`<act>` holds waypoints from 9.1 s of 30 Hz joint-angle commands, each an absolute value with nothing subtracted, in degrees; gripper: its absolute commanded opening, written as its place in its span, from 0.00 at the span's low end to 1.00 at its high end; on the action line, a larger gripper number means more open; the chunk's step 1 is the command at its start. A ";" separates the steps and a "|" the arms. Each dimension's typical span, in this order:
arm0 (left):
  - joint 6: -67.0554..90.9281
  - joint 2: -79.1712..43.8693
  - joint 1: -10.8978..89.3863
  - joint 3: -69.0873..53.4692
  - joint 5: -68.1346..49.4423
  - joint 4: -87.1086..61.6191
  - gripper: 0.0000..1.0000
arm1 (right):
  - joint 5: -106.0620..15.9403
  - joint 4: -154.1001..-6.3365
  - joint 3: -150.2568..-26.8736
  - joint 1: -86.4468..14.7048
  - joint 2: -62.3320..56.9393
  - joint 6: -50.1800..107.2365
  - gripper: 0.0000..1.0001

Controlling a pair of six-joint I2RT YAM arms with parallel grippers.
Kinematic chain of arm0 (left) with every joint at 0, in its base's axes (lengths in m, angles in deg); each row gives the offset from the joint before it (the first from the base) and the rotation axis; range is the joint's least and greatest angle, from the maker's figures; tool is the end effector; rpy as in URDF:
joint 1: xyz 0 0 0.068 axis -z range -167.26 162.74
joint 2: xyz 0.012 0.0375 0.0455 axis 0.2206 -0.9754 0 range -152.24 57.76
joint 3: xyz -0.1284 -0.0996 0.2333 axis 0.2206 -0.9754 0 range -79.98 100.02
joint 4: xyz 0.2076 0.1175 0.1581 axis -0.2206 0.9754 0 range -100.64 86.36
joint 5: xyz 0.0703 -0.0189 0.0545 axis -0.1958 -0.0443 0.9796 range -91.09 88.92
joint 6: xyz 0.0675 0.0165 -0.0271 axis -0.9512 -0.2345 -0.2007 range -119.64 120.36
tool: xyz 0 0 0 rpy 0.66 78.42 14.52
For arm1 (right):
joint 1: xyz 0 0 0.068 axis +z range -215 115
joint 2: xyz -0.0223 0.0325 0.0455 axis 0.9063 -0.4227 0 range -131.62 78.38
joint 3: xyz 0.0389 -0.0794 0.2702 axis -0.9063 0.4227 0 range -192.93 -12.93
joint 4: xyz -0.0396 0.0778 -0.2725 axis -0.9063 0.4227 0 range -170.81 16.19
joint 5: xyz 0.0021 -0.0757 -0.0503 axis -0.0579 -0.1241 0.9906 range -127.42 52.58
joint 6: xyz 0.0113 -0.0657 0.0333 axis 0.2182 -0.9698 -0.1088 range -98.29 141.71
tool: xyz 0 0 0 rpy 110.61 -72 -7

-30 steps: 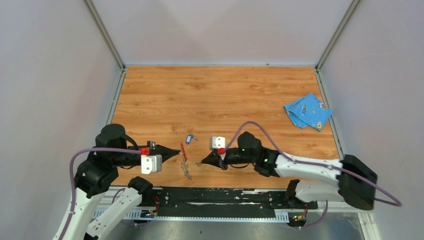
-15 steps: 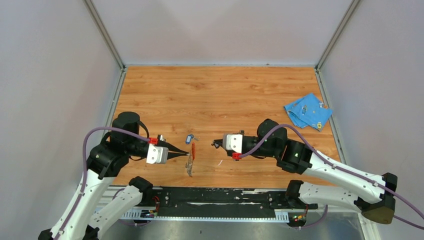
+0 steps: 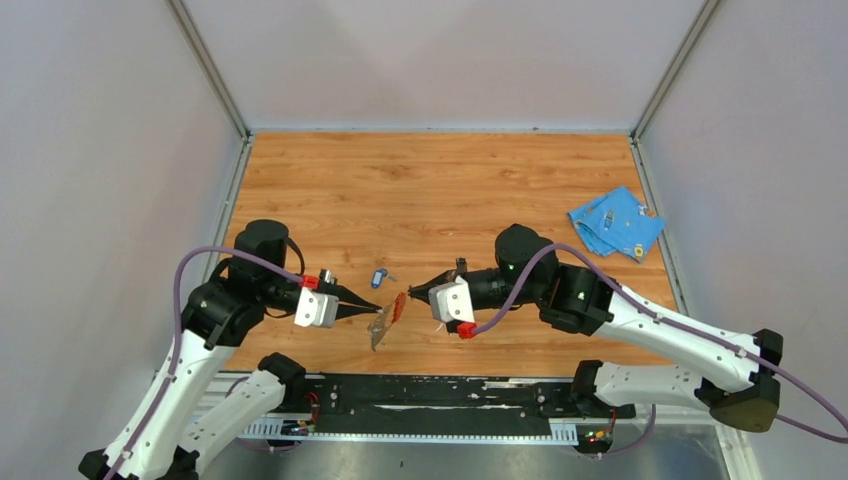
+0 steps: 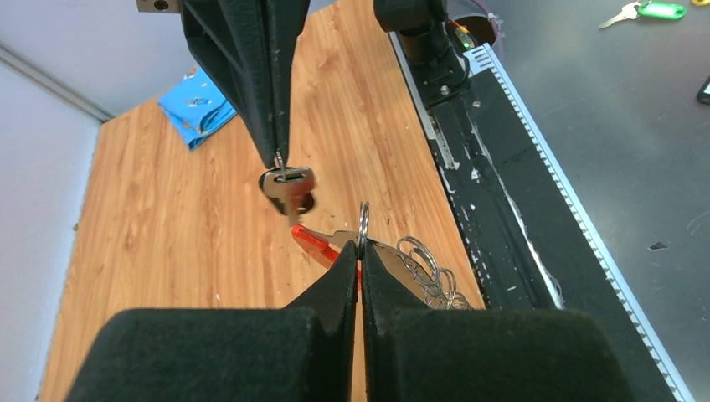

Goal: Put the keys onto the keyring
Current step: Insert the key onto the keyring, then adjust the key on the keyring.

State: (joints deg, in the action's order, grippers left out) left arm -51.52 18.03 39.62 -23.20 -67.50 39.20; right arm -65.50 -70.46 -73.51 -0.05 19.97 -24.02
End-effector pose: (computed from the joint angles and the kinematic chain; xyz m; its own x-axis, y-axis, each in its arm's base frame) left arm 0.0925 -0.1113 0.3730 0.3847 0.1579 -0.9094 0.9159 -0.1874 0.3549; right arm 0.0886 0.2590 0.4004 0.6716 -0.0554 -0.7388 -0.7388 -0.1261 -0.6621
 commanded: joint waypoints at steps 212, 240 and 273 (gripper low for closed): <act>-50.24 23.51 39.90 -24.34 -63.39 38.93 0.00 | -62.60 -52.69 -98.57 6.08 -1.53 -25.66 0.34; -42.30 21.52 39.90 -23.48 -60.60 38.82 0.00 | -55.66 -43.53 -111.35 0.78 -1.28 -18.94 0.48; -19.00 26.48 39.90 -29.27 -49.04 17.54 0.00 | -66.34 -49.26 -108.33 0.66 -2.54 -6.94 0.33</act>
